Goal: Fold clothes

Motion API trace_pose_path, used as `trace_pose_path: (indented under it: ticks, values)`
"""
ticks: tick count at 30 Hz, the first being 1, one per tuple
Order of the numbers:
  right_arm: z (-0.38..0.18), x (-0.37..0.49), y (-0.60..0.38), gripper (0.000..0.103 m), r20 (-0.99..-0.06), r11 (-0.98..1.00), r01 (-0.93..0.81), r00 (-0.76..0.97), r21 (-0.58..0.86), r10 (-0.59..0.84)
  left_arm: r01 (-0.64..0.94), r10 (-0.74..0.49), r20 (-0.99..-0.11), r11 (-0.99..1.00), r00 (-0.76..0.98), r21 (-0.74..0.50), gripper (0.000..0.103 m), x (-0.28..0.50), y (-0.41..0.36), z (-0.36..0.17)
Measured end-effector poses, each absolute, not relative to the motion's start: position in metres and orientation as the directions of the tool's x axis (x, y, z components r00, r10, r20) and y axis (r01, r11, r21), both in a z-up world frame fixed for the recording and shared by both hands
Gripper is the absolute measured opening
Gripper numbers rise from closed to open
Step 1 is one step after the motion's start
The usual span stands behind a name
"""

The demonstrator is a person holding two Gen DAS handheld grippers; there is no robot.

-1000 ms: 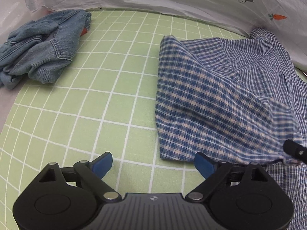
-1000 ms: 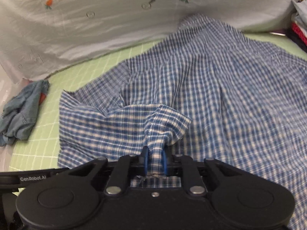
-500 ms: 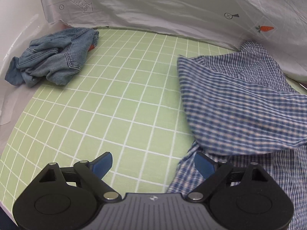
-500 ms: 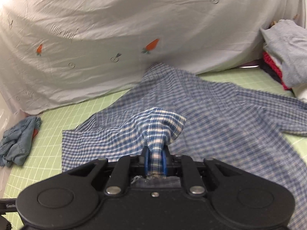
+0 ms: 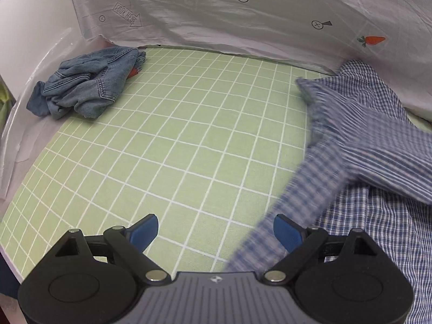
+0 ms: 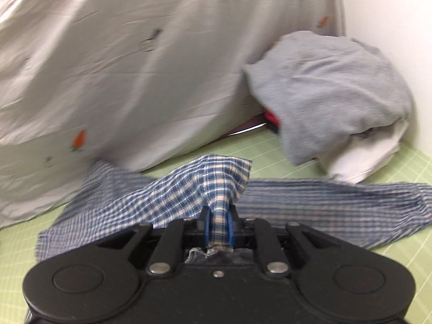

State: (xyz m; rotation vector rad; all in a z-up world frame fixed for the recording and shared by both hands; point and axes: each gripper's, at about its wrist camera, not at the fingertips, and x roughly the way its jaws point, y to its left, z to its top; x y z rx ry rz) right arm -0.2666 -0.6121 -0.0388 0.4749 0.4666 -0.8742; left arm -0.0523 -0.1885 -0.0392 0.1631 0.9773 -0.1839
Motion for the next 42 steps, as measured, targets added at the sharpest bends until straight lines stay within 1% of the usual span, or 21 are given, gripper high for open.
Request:
trace_pose_path:
  ticks: [2,4,5,6,7,8,9,10,11,12,13,14,15,20,27,31,36,42]
  values:
    - [-0.045,-0.272,-0.637,0.013,-0.578,0.513,0.838,0.515,0.185,-0.633,0.213,-0.06,-0.835,0.975,0.547,0.069,0.092,-0.053,-0.193,-0.038]
    - [-0.054,-0.273,-0.654,0.014,-0.609,0.485,0.858,0.477,0.167,-0.634,0.203,-0.046,-0.835,0.976,0.548,0.079,0.092,-0.053,-0.196,-0.036]
    - [-0.06,-0.273,-0.662,0.018,-0.629,0.474,0.866,0.458,0.157,-0.628,0.198,-0.041,-0.835,0.977,0.549,0.082,0.092,-0.053,-0.196,-0.036]
    - [-0.066,-0.273,-0.669,0.028,-0.647,0.464,0.873,0.44,0.148,-0.622,0.192,-0.035,-0.835,0.978,0.549,0.085,0.092,-0.053,-0.196,-0.035]
    - [-0.07,-0.272,-0.671,0.033,-0.657,0.463,0.874,0.436,0.147,-0.615,0.184,-0.028,-0.836,0.979,0.547,0.088,0.092,-0.053,-0.196,-0.035]
    - [-0.075,-0.272,-0.671,0.043,-0.663,0.466,0.873,0.436,0.146,-0.608,0.179,-0.023,-0.837,0.98,0.546,0.09,0.092,-0.054,-0.195,-0.034]
    - [-0.078,-0.272,-0.668,0.05,-0.664,0.471,0.87,0.44,0.147,-0.604,0.175,-0.018,-0.838,0.98,0.545,0.093,0.092,-0.055,-0.194,-0.034]
    - [-0.081,-0.272,-0.665,0.055,-0.665,0.475,0.867,0.444,0.15,-0.6,0.176,-0.024,-0.835,0.98,0.55,0.088,0.092,-0.058,-0.193,-0.033]
    - [-0.083,-0.273,-0.659,0.065,-0.662,0.481,0.863,0.452,0.154,-0.598,0.178,-0.03,-0.832,0.981,0.554,0.083,0.092,-0.06,-0.192,-0.032]
    - [-0.085,-0.273,-0.654,0.08,-0.659,0.486,0.859,0.459,0.159,-0.596,0.18,-0.036,-0.829,0.981,0.558,0.079,0.092,-0.063,-0.191,-0.031]
    - [-0.087,-0.273,-0.649,0.086,-0.655,0.492,0.855,0.467,0.163,-0.594,0.181,-0.042,-0.825,0.981,0.563,0.074,0.092,-0.066,-0.19,-0.03]
    - [-0.089,-0.273,-0.643,0.097,-0.648,0.501,0.849,0.477,0.167,-0.594,0.183,-0.048,-0.822,0.981,0.567,0.069,0.092,-0.069,-0.189,-0.029]
    - [-0.09,-0.274,-0.636,0.103,-0.641,0.509,0.844,0.488,0.171,-0.593,0.189,-0.055,-0.819,0.98,0.572,0.066,0.092,-0.072,-0.187,-0.028]
    - [-0.092,-0.274,-0.6,0.103,-0.642,0.536,0.825,0.511,0.18,-0.571,0.215,-0.09,-0.791,0.975,0.605,0.053,0.094,-0.092,-0.173,-0.021]
    - [-0.089,-0.28,-0.524,0.103,-0.649,0.594,0.784,0.549,0.18,-0.527,0.218,-0.132,-0.791,0.976,0.597,0.001,0.096,-0.101,-0.134,-0.025]
    - [-0.085,-0.274,-0.48,0.103,-0.647,0.612,0.775,0.551,0.161,-0.527,0.261,-0.174,-0.793,0.965,0.584,-0.019,0.096,-0.094,-0.107,-0.031]
    - [-0.082,-0.259,-0.415,0.103,-0.641,0.589,0.79,0.543,0.172,-0.542,0.345,-0.235,-0.794,0.938,0.56,-0.035,0.096,-0.076,-0.067,-0.036]
    - [-0.092,-0.224,-0.312,0.103,-0.675,0.631,0.76,0.549,0.157,-0.493,0.409,-0.305,-0.797,0.909,0.521,-0.08,0.096,-0.041,-0.012,-0.036]
